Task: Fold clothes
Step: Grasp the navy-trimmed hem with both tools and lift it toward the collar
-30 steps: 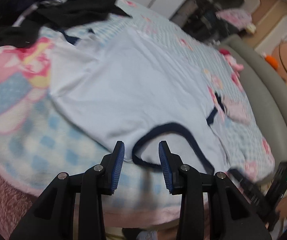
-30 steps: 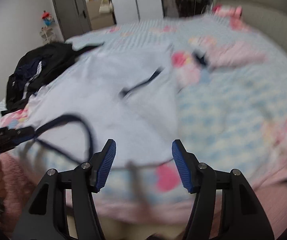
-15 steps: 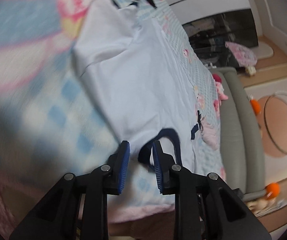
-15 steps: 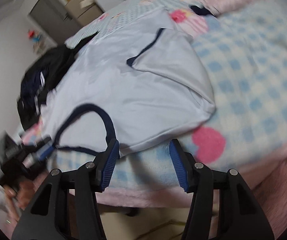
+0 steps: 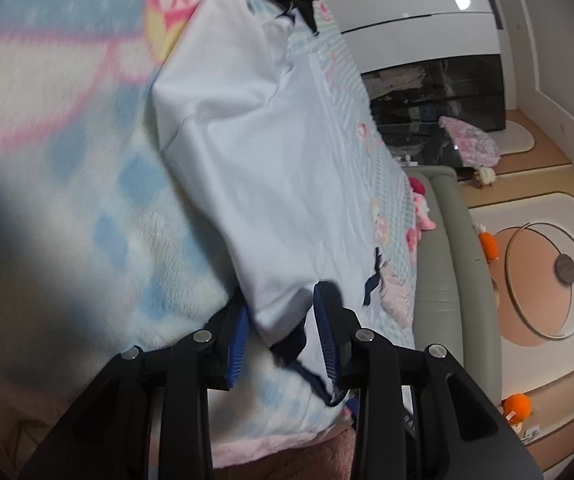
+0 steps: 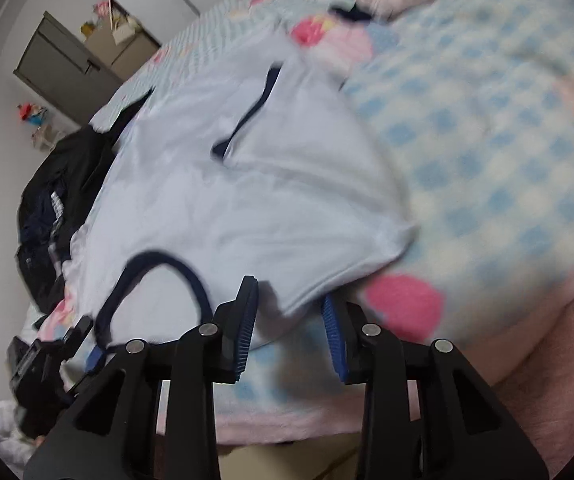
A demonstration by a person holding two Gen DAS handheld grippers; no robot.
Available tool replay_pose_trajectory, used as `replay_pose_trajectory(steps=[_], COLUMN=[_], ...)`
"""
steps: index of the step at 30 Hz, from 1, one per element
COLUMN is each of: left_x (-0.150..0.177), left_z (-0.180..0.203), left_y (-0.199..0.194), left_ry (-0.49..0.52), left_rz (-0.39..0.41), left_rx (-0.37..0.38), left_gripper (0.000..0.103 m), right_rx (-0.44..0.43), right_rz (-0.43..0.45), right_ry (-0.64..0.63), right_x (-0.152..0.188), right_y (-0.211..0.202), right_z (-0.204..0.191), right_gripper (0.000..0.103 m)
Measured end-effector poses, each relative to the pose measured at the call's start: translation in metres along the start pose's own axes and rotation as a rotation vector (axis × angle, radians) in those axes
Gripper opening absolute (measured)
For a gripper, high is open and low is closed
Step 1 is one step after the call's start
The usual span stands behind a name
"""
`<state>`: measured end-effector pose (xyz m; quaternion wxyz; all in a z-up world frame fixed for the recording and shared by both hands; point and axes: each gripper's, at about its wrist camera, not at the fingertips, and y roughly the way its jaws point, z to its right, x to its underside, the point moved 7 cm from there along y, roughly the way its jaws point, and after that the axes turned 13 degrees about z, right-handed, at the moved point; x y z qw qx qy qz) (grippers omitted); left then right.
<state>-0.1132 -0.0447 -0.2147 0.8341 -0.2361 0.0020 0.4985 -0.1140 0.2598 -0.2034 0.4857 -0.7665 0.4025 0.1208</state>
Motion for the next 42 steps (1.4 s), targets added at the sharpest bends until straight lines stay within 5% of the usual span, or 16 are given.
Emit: replay_pose_trajectory(steps=[5, 8, 12, 14, 16, 19, 21, 23, 24, 25, 28, 32, 35, 39, 42], left_x=[-0.01, -0.001, -0.005, -0.007, -0.004, 0.005, 0.01, 0.011, 0.012, 0.009, -0.002, 0.0, 0.004, 0.003, 0.006], left_z=[0.014, 0.017, -0.005, -0.006, -0.002, 0.009, 0.017, 0.019, 0.02, 0.019, 0.011, 0.008, 0.012, 0.023, 0.032], left_y=[-0.008, 0.005, 0.015, 0.018, 0.02, 0.027, 0.033, 0.034, 0.035, 0.034, 0.033, 0.042, 0.047, 0.032, 0.019], left_ry=[0.017, 0.046, -0.042, -0.054, -0.028, 0.035, 0.114, 0.165, 0.191, 0.191, 0.15, 0.157, 0.208, 0.351, 0.472], left_rz=[0.064, 0.017, 0.031, 0.048, 0.06, 0.047, 0.014, -0.002, -0.01, -0.004, 0.026, -0.001, -0.023, 0.016, 0.024], left_rx=[0.119, 0.121, 0.102, 0.099, 0.088, 0.09, 0.077, 0.049, 0.035, 0.024, 0.002, -0.015, -0.041, -0.095, -0.143], left_gripper=[0.033, 0.033, 0.032, 0.032, 0.04, 0.072, 0.075, 0.075, 0.064, 0.042, 0.025, 0.025, 0.025, 0.009, 0.004], right_rx=[-0.037, -0.059, -0.092, -0.116, -0.126, -0.105, -0.09, -0.067, -0.053, -0.043, -0.03, -0.074, 0.003, 0.053, 0.031], right_rz=[-0.002, -0.003, 0.001, 0.001, -0.005, 0.021, 0.058, 0.07, 0.071, 0.063, 0.011, -0.044, -0.056, 0.024, 0.076], right_ry=[0.065, 0.103, 0.174, 0.238, 0.236, 0.151, 0.104, 0.067, 0.05, 0.036, -0.002, -0.091, -0.22, -0.27, -0.324], right_x=[-0.002, -0.004, -0.007, -0.011, -0.01, -0.009, -0.007, -0.004, -0.003, -0.001, 0.006, 0.013, 0.018, 0.009, 0.003], right_y=[0.006, 0.01, 0.017, 0.025, 0.032, 0.031, 0.024, 0.023, 0.023, 0.025, 0.038, 0.052, 0.055, 0.037, 0.018], right_z=[0.001, 0.001, 0.004, 0.006, 0.002, -0.011, -0.017, -0.02, -0.021, -0.021, -0.02, -0.033, -0.045, -0.052, -0.062], right_gripper=[0.033, 0.033, 0.034, 0.044, 0.053, 0.053, 0.031, 0.026, 0.026, 0.027, 0.05, 0.086, 0.092, 0.025, 0.009])
